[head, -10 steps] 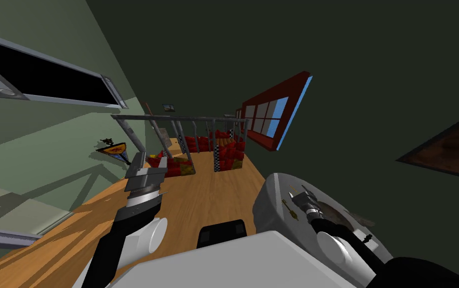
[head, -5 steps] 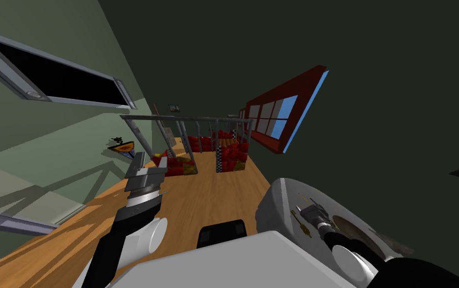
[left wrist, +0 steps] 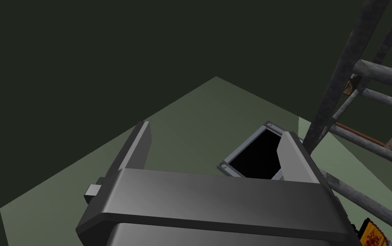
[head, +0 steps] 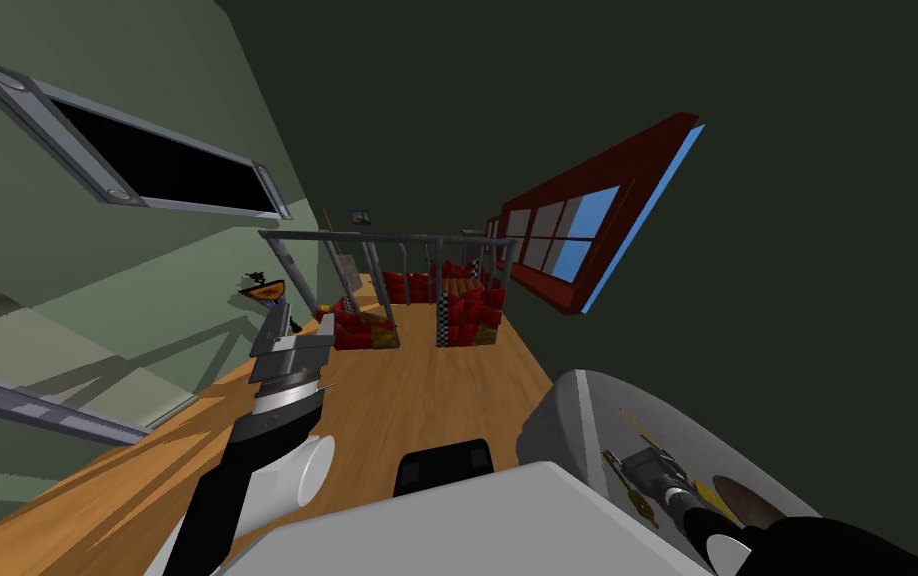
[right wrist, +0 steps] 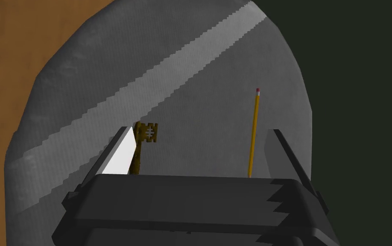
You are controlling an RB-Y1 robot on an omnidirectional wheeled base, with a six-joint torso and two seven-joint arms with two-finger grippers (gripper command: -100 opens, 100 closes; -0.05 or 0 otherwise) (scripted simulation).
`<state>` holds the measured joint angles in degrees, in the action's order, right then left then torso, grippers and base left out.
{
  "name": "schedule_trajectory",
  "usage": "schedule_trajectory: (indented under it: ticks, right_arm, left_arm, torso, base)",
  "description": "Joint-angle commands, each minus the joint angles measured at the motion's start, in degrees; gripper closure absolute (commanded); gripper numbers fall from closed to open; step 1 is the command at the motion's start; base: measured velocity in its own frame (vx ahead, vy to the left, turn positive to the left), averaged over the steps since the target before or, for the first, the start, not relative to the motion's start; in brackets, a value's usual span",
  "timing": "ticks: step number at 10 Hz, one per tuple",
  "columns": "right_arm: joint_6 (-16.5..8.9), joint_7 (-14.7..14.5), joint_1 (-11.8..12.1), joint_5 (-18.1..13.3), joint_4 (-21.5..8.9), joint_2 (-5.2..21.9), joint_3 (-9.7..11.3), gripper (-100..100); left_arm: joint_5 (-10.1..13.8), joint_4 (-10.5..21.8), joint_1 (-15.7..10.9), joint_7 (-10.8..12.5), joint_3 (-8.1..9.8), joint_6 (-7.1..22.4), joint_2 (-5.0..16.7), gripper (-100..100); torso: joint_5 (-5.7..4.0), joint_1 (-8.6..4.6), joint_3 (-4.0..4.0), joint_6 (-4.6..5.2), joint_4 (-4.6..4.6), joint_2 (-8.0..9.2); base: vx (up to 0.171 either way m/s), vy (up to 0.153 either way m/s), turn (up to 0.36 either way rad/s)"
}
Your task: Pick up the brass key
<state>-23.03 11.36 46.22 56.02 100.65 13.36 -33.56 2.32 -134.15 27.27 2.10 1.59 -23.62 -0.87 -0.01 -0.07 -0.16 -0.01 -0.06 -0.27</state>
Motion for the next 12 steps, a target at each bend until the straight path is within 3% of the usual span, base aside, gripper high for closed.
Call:
schedule_trajectory:
  ticks: [1, 2, 3, 4, 7, 8, 9, 11, 12]
  right_arm:
    - [-1.23, -0.28, 1.39, 2.09, -1.66, 0.53, 0.07, -100]
    - [-3.63, 0.16, 2.73, 3.76, -4.05, 0.72, -0.67, -100]
    - [-4.14, 0.16, 2.73, 3.76, -4.05, 0.72, -0.67, -100]
    - [-6.44, 0.6, 4.04, 5.33, -6.11, 0.93, -1.3, -100]
    - [-9.74, 1.04, 5.32, 6.78, -8.71, 1.15, -1.81, -100]
    - [-11.64, 1.47, 6.55, 8.12, -10.94, 1.36, -2.22, -100]
    - [-12.39, 1.47, 6.55, 8.12, -10.94, 1.36, -2.22, -100]
    - [-16.38, 2.29, 8.8, 10.43, -14.55, 1.77, -2.73, -100]
    - [-17.29, 2.29, 8.8, 10.43, -15.16, 1.77, -2.73, -100]
  left_arm:
    - [0.0, 0.0, 0.0, 0.0, 0.0, 0.0, 0.0, 0]
    - [0.0, 0.0, 0.0, 0.0, 0.0, 0.0, 0.0, 0]
    - [0.0, 0.0, 0.0, 0.0, 0.0, 0.0, 0.0, 0]
    - [0.0, 0.0, 0.01, 0.0, 0.0, 0.0, 0.0, 0]
    - [0.0, 0.0, 0.0, 0.0, 0.0, 0.0, 0.0, 0]
    - [0.0, 0.0, 0.0, 0.0, 0.01, 0.0, 0.0, 0]
    - [0.0, 0.0, 0.0, 0.0, 0.0, 0.0, 0.0, 0]
    - [0.0, 0.0, 0.0, 0.0, 0.0, 0.0, 0.0, 0]
    - [0.0, 0.0, 0.01, 0.0, 0.01, 0.0, 0.0, 0]
  torso:
    - [0.0, 0.0, 0.0, 0.0, 0.0, 0.0]
    - [0.0, 0.02, 0.02, 0.03, 0.01, 0.05]
    - [0.01, -0.02, -0.02, 0.02, -0.01, -0.04]
    - [0.0, -0.01, -0.03, 0.01, -0.01, -0.04]
    - [-0.01, -0.08, 0.02, 0.01, 0.01, 0.04]
    - [-0.01, -0.02, 0.02, 0.02, 0.01, 0.04]
    - [0.0, -0.02, 0.0, 0.0, 0.0, -0.01]
    - [0.01, -0.02, 0.0, 0.01, 0.0, 0.01]
    - [-0.02, -0.12, -0.04, 0.01, -0.02, -0.07]
  base:
    - [0.065, -0.028, 0.082]
    - [0.105, -0.045, 0.147]
    - [0.093, -0.035, 0.073]
    - [0.074, -0.028, 0.152]
    - [0.069, -0.047, 0.084]
    - [0.084, -0.044, 0.142]
    - [0.075, -0.036, 0.084]
    - [0.094, -0.065, 0.158]
    - [0.081, -0.064, 0.065]
